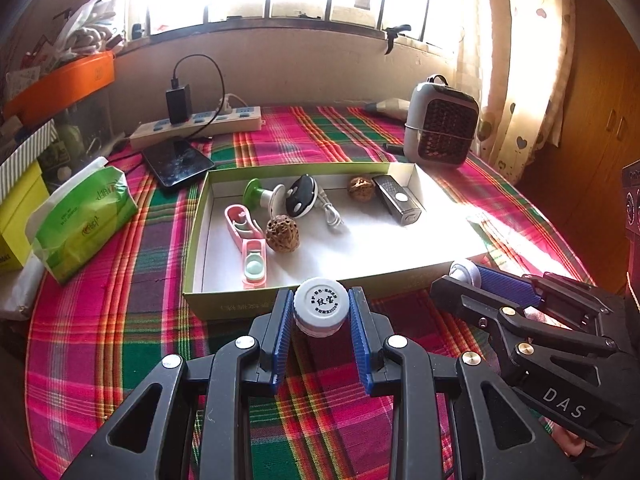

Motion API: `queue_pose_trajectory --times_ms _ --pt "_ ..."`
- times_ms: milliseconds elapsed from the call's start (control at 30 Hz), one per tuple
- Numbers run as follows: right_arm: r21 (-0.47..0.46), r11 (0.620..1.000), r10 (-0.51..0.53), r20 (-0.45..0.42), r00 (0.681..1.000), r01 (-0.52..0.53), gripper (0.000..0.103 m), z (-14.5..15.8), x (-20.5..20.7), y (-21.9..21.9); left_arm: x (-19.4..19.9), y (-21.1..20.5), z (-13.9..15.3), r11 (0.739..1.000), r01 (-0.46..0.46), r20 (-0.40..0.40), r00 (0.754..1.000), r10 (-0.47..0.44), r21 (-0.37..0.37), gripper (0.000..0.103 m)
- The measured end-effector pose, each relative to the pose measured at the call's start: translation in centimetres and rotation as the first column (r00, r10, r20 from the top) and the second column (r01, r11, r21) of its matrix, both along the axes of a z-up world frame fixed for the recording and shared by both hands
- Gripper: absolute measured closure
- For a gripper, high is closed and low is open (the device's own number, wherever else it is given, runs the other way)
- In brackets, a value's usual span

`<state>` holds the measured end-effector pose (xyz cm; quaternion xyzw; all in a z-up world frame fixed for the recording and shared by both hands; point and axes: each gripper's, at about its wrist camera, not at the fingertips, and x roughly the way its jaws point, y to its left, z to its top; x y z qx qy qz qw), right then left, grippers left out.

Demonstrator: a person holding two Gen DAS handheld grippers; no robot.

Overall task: Organize objects
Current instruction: 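Carry the jar in the left tool and egg-shaped object in the right tool toward the box, then lower the egg-shaped object into the box while the left tool lowers the jar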

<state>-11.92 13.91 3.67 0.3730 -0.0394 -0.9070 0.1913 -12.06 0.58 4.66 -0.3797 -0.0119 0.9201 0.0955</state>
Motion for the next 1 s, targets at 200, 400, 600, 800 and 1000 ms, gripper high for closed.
queue_pose_trajectory --times_ms 200,400,600,800,1000 --pt "0.000 1.000 -0.009 -0.006 1.000 0.009 0.071 0.3 -1.1 0.4 -1.0 0.2 0.1 1.000 0.001 -0.001 1.000 -0.001 -0.007 0.077" --pt "0.003 1.000 -0.009 -0.007 1.000 0.009 0.071 0.4 -2.3 0.6 -2.0 0.5 0.1 1.000 0.001 -0.002 1.000 -0.001 -0.009 0.077" --pt "0.012 1.000 0.001 -0.006 1.000 -0.001 0.071 0.3 -3.6 0.4 -3.0 0.6 -0.1 1.000 0.000 0.004 1.000 0.000 -0.014 0.077" --pt "0.020 1.000 0.006 0.001 1.000 -0.006 0.071 0.1 -5.3 0.4 -4.2 0.6 -0.6 1.000 -0.012 0.016 1.000 0.012 -0.015 0.077" --pt "0.017 1.000 0.024 0.022 0.999 -0.025 0.071 -0.2 -7.1 0.2 -5.4 0.4 -0.9 0.999 -0.033 0.024 0.999 0.033 -0.007 0.077"
